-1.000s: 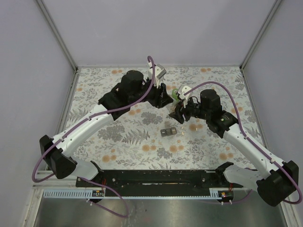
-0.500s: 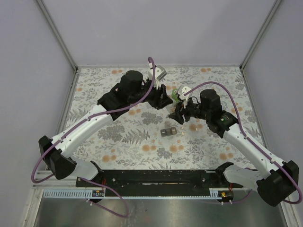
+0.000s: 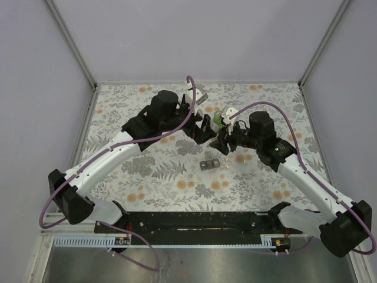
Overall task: Sort the pills into containers
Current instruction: Unscrew the lid of the pill bottle.
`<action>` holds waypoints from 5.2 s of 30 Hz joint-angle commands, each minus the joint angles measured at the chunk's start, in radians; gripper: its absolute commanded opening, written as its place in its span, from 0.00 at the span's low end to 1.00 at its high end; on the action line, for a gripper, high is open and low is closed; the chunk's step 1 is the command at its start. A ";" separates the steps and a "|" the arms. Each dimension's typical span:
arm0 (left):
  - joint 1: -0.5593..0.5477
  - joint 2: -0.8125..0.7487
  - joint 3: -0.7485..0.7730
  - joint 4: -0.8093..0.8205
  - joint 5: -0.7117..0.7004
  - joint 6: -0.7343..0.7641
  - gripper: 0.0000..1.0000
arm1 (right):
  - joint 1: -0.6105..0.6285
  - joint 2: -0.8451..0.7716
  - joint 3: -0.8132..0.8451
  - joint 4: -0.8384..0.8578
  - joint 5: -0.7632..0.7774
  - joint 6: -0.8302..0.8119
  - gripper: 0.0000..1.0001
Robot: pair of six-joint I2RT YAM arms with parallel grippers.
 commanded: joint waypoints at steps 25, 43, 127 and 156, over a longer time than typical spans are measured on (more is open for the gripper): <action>0.135 0.068 0.340 -0.770 0.710 1.412 0.96 | -0.001 0.041 0.080 -0.137 -0.354 -0.090 0.00; 0.100 0.180 0.449 -0.821 0.718 1.555 0.89 | -0.001 0.035 0.069 -0.128 -0.351 -0.088 0.00; 0.036 0.068 0.134 -0.103 0.015 -0.118 0.08 | -0.002 -0.052 0.010 0.042 0.005 -0.030 0.00; 0.025 -0.007 0.104 -0.075 0.025 0.018 0.99 | -0.008 -0.048 0.005 0.031 -0.035 -0.032 0.00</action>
